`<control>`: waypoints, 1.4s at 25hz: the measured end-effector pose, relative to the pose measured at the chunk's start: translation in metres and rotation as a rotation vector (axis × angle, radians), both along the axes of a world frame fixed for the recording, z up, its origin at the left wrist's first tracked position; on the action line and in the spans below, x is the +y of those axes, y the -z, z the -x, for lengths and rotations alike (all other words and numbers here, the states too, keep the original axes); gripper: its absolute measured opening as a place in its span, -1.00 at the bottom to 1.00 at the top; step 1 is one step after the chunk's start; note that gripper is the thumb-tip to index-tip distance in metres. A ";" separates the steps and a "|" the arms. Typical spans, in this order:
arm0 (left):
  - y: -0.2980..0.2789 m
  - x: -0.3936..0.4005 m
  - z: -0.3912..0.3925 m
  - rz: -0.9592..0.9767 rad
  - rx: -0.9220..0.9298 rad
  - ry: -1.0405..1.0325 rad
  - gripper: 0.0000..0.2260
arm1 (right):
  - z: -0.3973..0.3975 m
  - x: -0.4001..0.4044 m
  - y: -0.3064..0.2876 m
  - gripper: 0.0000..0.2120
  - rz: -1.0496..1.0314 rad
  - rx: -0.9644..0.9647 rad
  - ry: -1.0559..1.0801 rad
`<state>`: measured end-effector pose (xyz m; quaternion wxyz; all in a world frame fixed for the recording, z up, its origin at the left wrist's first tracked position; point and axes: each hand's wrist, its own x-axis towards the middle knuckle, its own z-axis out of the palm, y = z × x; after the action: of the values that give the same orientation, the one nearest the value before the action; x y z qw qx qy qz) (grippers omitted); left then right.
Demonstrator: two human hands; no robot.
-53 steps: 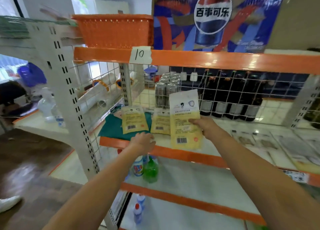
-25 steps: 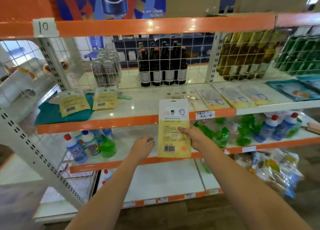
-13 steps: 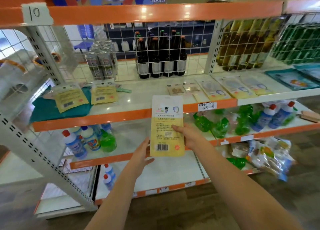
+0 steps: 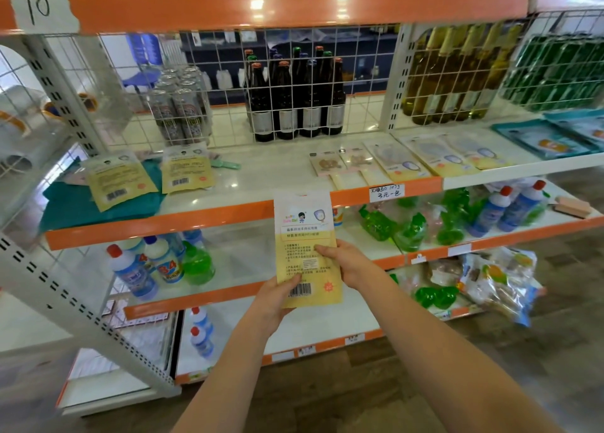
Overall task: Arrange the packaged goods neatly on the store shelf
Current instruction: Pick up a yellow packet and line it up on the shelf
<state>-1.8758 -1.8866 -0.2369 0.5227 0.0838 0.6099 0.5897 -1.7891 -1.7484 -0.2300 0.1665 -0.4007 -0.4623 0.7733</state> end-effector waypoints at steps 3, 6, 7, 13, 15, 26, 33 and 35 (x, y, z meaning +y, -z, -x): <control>0.004 0.000 0.003 0.034 0.098 -0.025 -0.89 | 0.004 -0.001 0.003 -0.70 -0.030 -0.112 0.039; 0.006 -0.002 0.007 0.099 0.274 -0.076 -0.93 | 0.009 -0.003 0.001 -0.58 -0.078 -0.173 0.118; 0.007 -0.003 0.008 0.128 0.360 -0.083 -0.92 | 0.011 -0.004 0.000 -0.55 -0.121 -0.201 0.131; 0.009 -0.010 0.008 0.355 1.021 0.166 -0.82 | 0.036 -0.028 -0.007 -0.50 -0.021 -0.118 0.030; 0.010 -0.010 0.004 0.411 1.184 0.232 -0.77 | 0.042 -0.033 -0.005 -0.47 0.060 -0.066 0.028; 0.016 -0.010 0.012 0.187 1.499 0.524 -0.61 | 0.020 -0.009 0.019 -0.69 0.082 -0.061 0.319; 0.018 0.014 0.043 0.242 1.447 0.580 -0.64 | -0.031 0.010 0.036 -0.71 0.105 -0.112 0.349; 0.022 0.021 0.040 0.219 1.461 0.655 -0.65 | -0.047 0.012 0.037 -0.73 0.105 -0.108 0.368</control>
<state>-1.9163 -1.8656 -0.2591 0.1435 0.5708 0.7962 0.1400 -1.7420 -1.7366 -0.2666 0.2590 -0.5275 -0.3485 0.7302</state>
